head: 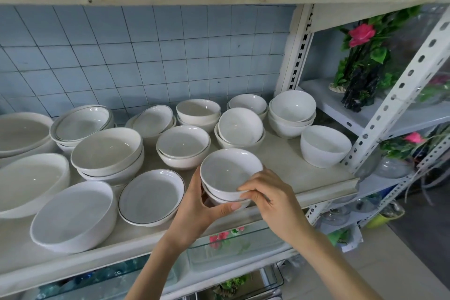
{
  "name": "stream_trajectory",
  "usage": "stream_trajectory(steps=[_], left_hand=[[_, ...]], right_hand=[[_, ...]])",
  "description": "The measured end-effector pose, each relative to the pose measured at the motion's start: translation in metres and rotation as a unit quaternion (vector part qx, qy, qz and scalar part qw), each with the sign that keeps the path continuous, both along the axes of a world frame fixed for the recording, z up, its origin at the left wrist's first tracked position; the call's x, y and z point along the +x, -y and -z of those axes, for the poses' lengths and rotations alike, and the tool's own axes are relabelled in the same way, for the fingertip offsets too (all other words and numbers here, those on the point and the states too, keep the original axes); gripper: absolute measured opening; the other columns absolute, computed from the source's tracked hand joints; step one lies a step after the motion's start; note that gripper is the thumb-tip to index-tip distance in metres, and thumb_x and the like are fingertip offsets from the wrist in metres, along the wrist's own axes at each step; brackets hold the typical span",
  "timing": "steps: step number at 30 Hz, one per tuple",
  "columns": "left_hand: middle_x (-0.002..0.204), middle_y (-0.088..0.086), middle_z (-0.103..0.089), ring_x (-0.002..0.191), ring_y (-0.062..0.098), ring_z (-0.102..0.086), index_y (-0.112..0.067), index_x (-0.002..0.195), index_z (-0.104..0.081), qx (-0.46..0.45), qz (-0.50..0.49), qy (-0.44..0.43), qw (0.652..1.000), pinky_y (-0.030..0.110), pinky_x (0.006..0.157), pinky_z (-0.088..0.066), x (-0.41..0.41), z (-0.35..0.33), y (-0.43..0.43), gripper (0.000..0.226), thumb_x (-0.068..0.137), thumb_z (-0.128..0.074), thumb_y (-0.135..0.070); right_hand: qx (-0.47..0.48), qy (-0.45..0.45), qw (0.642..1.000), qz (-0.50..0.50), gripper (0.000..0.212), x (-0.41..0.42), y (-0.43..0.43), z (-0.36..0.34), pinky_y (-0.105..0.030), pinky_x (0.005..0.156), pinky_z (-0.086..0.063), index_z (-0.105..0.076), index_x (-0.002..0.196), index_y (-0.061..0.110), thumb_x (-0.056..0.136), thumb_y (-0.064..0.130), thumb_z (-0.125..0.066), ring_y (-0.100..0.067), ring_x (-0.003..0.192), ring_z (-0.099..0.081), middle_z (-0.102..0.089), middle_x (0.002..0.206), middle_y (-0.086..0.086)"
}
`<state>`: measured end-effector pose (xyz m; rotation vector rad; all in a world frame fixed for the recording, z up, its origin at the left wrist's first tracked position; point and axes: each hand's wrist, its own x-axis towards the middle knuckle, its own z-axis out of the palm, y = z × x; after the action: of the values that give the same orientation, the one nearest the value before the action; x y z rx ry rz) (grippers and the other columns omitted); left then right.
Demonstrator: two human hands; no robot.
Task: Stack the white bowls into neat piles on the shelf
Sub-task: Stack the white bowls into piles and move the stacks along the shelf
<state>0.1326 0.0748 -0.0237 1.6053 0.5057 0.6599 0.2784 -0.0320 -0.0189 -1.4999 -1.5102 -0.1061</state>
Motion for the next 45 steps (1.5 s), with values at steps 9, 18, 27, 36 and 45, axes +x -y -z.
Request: stream_trajectory(steps=[9,18,27,36,45], left_hand=[[0.129,-0.005,-0.057,0.123,0.008,-0.052,-0.021,0.136,-0.039,-0.004,0.005,0.006,1.0,0.019,0.096,-0.044,0.0,-0.001,0.001,0.087,0.062,-0.084,-0.014],[0.13,-0.009,-0.054,0.122,0.004,-0.051,-0.028,0.137,-0.034,-0.005,-0.002,0.027,1.0,0.017,0.091,-0.047,-0.001,-0.005,0.005,0.09,0.064,-0.083,-0.005],[0.127,-0.009,-0.056,0.122,0.007,-0.052,-0.031,0.131,-0.039,-0.01,0.033,0.026,0.999,0.023,0.094,-0.048,0.009,-0.005,-0.001,0.081,0.065,-0.085,-0.017],[0.129,-0.006,-0.053,0.12,0.01,-0.053,-0.026,0.134,-0.036,0.009,0.045,0.017,0.999,0.036,0.099,-0.048,0.029,0.001,-0.005,0.088,0.061,-0.086,-0.031],[0.123,-0.011,-0.056,0.11,-0.002,-0.057,-0.033,0.122,-0.04,0.009,0.025,0.023,0.999,0.012,0.083,-0.046,0.038,-0.004,-0.005,0.079,0.058,-0.084,-0.028]], right_hand=[[-0.054,-0.039,0.998,-0.008,0.03,-0.003,0.004,-0.005,-0.012,0.096,-0.035,-0.057,0.11,0.03,0.086,0.047,-0.058,-0.001,0.12,-0.045,-0.051,0.121,0.013],[-0.163,-0.349,0.922,-0.038,0.102,-0.001,0.003,0.004,-0.036,0.106,-0.04,-0.023,0.139,0.041,0.055,0.068,-0.075,-0.004,0.126,-0.046,-0.047,0.136,0.016],[-0.13,-0.39,0.911,-0.027,0.071,0.005,0.007,-0.011,-0.016,0.084,-0.048,-0.044,0.124,0.029,0.067,0.015,-0.083,0.001,0.11,-0.057,-0.056,0.123,0.008],[-0.149,-0.397,0.906,-0.021,0.066,0.017,0.018,-0.021,-0.012,0.08,-0.049,-0.04,0.125,0.031,0.07,0.023,-0.074,0.009,0.108,-0.056,-0.051,0.127,0.009],[-0.116,-0.214,0.964,0.105,0.044,0.081,0.016,-0.062,-0.005,0.097,-0.034,-0.057,0.119,0.022,0.079,0.038,-0.061,0.01,0.111,-0.05,-0.058,0.119,0.015]])
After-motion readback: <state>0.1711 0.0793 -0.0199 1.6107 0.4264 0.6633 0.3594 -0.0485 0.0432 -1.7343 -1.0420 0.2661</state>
